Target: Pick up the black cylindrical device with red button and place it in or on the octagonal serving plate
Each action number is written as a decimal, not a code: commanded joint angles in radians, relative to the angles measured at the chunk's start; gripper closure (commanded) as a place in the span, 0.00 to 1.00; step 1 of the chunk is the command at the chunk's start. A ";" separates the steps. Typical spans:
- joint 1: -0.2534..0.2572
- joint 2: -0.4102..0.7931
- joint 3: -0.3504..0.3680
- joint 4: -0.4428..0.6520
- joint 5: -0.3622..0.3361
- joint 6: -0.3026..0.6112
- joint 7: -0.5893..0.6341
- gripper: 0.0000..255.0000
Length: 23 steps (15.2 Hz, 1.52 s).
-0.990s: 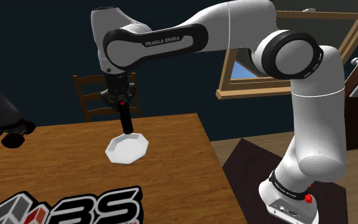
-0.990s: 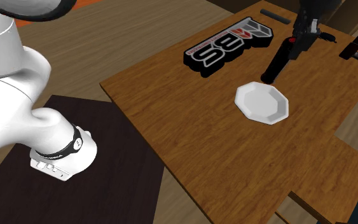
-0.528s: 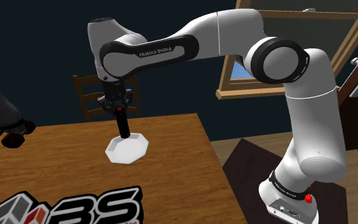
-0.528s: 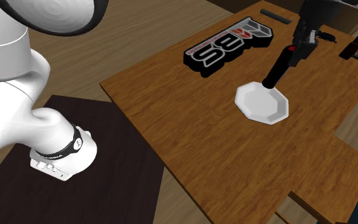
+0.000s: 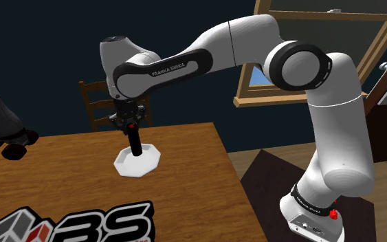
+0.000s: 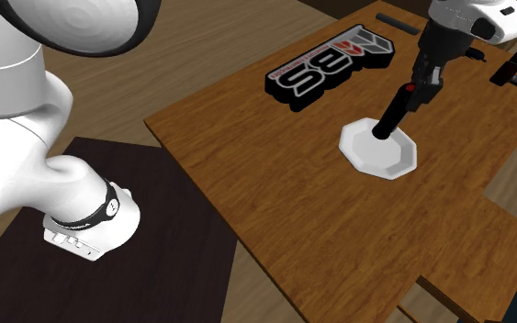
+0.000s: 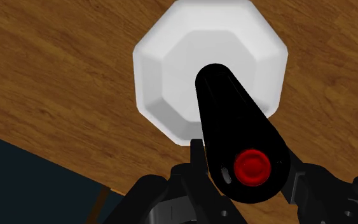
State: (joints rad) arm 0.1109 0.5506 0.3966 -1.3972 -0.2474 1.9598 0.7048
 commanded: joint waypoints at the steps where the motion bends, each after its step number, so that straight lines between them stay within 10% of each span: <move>1: 0.001 0.011 -0.003 -0.012 -0.005 0.023 0.004 1.00; 15: 0.001 0.036 -0.010 -0.060 -0.018 0.094 0.014 1.00; 16: 0.001 0.036 -0.010 -0.060 -0.018 0.094 0.014 0.00; 23: -0.001 0.010 -0.003 -0.033 -0.006 0.042 0.007 0.00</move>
State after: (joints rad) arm 0.1119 0.5704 0.3911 -1.4372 -0.2577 2.0191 0.7152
